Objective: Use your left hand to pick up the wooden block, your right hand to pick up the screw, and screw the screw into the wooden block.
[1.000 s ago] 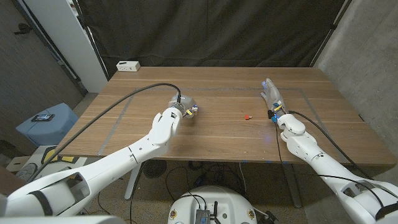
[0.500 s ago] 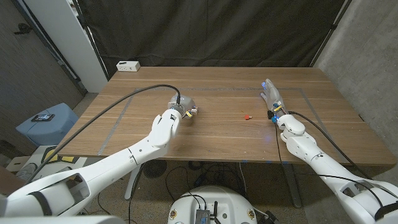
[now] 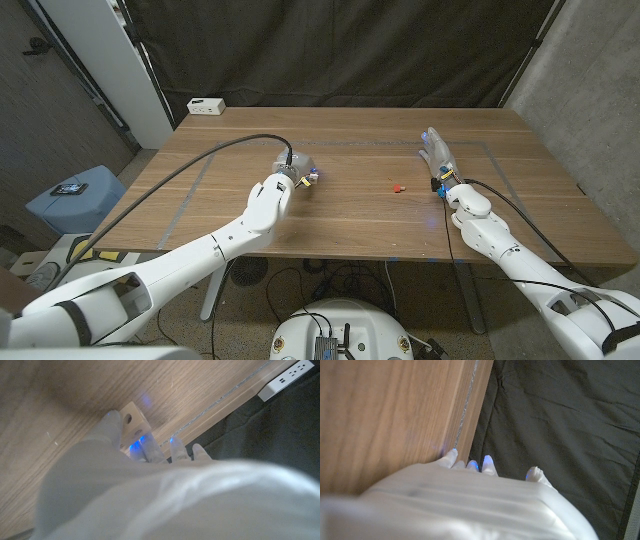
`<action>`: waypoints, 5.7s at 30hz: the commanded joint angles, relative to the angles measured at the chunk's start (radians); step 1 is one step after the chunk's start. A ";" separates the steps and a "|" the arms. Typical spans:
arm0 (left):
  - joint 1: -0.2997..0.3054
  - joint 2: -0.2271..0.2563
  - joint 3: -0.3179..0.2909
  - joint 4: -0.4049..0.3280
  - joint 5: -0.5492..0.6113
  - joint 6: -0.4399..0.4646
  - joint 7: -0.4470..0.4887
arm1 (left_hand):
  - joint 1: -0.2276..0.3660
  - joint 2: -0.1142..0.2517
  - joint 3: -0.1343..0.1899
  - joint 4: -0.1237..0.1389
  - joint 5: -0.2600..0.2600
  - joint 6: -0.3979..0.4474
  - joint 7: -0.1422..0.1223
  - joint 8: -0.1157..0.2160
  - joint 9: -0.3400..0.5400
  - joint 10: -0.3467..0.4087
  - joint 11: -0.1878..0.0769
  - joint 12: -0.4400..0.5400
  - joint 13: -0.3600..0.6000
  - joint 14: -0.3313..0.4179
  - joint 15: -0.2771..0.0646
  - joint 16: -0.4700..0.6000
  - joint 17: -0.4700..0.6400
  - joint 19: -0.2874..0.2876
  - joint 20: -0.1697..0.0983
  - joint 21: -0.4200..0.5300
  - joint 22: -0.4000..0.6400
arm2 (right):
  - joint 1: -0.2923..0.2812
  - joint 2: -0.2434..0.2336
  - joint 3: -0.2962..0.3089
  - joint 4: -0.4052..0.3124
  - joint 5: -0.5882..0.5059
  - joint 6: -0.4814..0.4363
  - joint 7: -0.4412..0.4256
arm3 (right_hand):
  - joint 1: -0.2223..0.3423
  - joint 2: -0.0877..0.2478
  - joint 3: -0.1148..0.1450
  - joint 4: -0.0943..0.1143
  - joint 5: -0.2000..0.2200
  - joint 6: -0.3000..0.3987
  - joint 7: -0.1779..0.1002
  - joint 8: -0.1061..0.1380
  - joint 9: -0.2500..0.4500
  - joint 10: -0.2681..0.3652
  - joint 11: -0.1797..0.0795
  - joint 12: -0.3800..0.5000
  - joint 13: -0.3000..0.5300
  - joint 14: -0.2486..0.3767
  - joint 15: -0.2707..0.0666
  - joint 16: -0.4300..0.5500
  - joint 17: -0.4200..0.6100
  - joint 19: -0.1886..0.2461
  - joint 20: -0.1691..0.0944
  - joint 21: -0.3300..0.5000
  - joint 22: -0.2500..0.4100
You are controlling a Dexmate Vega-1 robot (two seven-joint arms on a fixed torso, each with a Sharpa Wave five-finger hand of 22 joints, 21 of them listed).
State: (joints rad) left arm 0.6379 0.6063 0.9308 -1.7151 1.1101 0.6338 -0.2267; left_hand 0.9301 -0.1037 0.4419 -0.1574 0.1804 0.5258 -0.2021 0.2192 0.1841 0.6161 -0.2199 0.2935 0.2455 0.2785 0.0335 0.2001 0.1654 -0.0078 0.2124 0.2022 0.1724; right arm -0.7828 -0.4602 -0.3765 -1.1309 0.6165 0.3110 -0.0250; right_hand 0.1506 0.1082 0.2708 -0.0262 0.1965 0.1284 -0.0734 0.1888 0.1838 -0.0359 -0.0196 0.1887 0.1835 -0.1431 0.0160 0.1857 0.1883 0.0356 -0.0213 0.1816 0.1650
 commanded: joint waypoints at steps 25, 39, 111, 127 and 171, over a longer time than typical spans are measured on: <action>-0.001 -0.016 0.019 0.017 -0.014 0.025 0.090 | 0.065 0.004 -0.071 0.003 -0.002 0.292 0.010 0.032 0.008 0.231 -0.003 0.081 0.091 0.186 -0.105 0.011 0.011 0.148 -0.002 0.003 0.002 | -0.002 -0.010 0.005 0.012 0.009 -0.002 0.014 | -0.004 -0.009 0.006 -0.007 0.007 -0.002 -0.008 0.001 0.002 0.002 -0.004 0.004 0.003 -0.009 -0.002 0.009 0.002 0.000 -0.003 0.005 0.003; -0.004 -0.018 0.000 -0.001 -0.035 0.034 0.122 | 0.069 0.006 -0.082 0.006 -0.003 0.321 0.007 0.032 0.009 0.259 -0.003 0.083 0.100 0.203 -0.124 0.010 0.012 0.169 -0.001 0.002 0.002 | 0.008 -0.007 0.003 0.023 0.006 0.002 0.019 | -0.006 -0.009 0.006 -0.008 0.006 -0.002 -0.009 0.001 0.002 0.003 -0.003 0.005 0.003 -0.009 -0.002 0.010 0.002 0.001 -0.003 0.005 0.002; -0.002 -0.149 -0.195 0.197 -0.790 -0.412 0.617 | 0.055 0.039 -0.120 0.017 -0.004 0.324 -0.013 0.001 0.012 0.261 -0.003 0.051 0.134 0.226 -0.132 0.008 0.018 0.185 -0.055 -0.006 0.004 | -0.121 -0.347 -0.025 -0.474 -0.338 -0.290 -0.160 | 0.192 -0.033 0.086 -0.153 0.023 0.066 -0.030 0.022 0.002 0.019 -0.013 0.007 0.003 0.006 -0.010 0.010 -0.006 0.037 0.002 0.010 0.001; -0.032 -0.205 -0.214 0.301 -0.941 -0.523 0.615 | 0.055 0.042 -0.125 0.017 -0.005 0.318 -0.015 -0.004 0.012 0.252 -0.002 0.042 0.139 0.204 -0.137 -0.002 0.017 0.172 -0.071 -0.011 0.005 | -0.133 -0.461 -0.031 -0.636 -0.443 -0.473 -0.156 | 0.263 -0.096 0.091 -0.164 0.010 0.111 -0.012 0.040 0.005 0.021 -0.010 0.008 0.004 0.011 -0.006 0.010 -0.005 0.053 0.013 0.008 0.000; -0.099 -0.283 -0.246 0.539 -1.201 -0.775 0.476 | 0.036 0.066 -0.137 0.027 0.001 0.261 -0.015 -0.022 0.013 0.191 -0.001 0.000 0.145 0.149 -0.138 -0.011 0.019 0.144 -0.068 -0.012 0.006 | -0.047 -0.675 -0.164 -0.920 -0.856 -0.785 0.085 | 0.475 -0.180 0.141 -0.159 -0.008 0.168 -0.128 0.052 0.015 -0.051 -0.065 -0.005 0.006 -0.011 0.008 0.006 -0.003 0.029 0.064 0.000 0.002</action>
State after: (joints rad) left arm 0.5568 0.3407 0.6902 -1.2295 -0.0449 -0.0989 0.2839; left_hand 0.9627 -0.0493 0.3084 -0.1308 0.1801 0.7914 -0.2148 0.1995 0.1931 0.8121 -0.2199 0.2956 0.3880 0.4334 -0.0466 0.1884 0.1790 0.1427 0.1392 0.1943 0.1745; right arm -0.8319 -1.1025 -0.5192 -2.0155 -0.1403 -0.4644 0.0131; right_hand 0.6105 -0.0690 0.3985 -0.1855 0.1922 0.2910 -0.1897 0.2346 0.1934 -0.0826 -0.0769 0.1846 0.1835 -0.1471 0.0231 0.1934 0.1842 0.0587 0.0344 0.1808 0.1656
